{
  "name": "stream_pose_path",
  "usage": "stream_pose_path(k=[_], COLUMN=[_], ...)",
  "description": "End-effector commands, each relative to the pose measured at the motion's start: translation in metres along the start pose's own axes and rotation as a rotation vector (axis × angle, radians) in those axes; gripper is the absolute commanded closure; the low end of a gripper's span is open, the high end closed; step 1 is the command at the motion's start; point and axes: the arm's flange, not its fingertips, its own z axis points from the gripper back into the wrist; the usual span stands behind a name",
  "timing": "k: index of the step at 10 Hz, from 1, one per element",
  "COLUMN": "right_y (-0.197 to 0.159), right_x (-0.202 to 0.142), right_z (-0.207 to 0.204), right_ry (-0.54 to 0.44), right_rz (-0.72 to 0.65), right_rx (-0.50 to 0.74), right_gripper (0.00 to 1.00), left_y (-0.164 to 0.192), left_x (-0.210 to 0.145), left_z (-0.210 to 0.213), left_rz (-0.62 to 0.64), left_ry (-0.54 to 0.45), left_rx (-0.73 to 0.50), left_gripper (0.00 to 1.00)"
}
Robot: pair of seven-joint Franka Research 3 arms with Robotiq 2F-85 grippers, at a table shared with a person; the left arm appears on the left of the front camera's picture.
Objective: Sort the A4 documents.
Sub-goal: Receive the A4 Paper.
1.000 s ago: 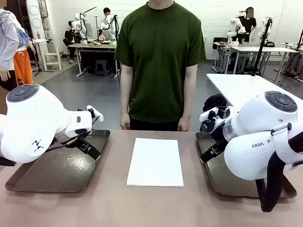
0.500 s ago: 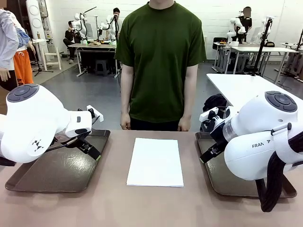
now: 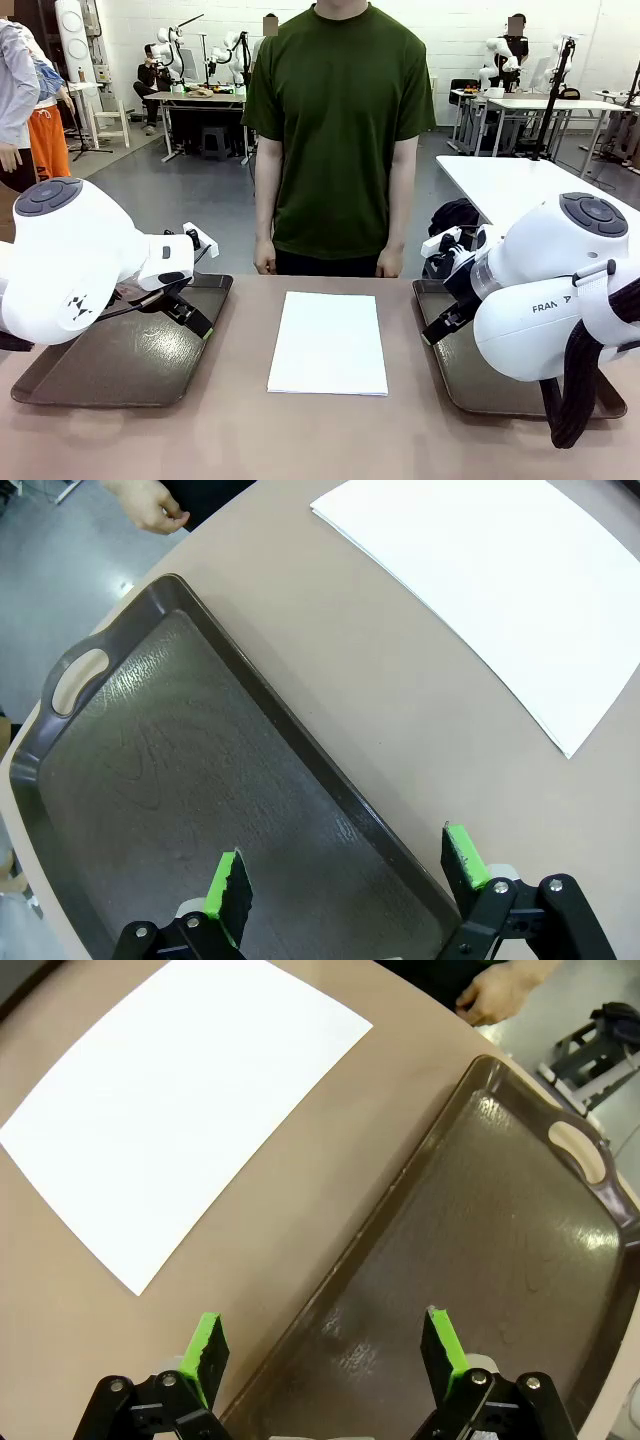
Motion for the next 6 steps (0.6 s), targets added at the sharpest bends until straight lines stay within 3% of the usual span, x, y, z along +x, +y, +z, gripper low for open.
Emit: stream_pose_path(k=[1, 4, 6], right_y=[0.0, -0.04, -0.067], right_x=[0.0, -0.034, -0.061], right_z=[0.0, 0.054, 0.074], right_ry=[0.0, -0.195, -0.284], right_rz=[0.0, 0.016, 0.004], right_rx=[0.0, 0.073, 0.151], right_gripper=[0.0, 0.0, 0.0], left_y=[0.0, 0.021, 0.031], left_x=[0.0, -0.031, -0.06], left_z=[0.0, 0.082, 0.124], left_rz=[0.0, 0.015, 0.051], left_ry=[0.0, -0.142, -0.22], left_rx=[0.0, 0.154, 0.088], left_gripper=[0.0, 0.0, 0.0])
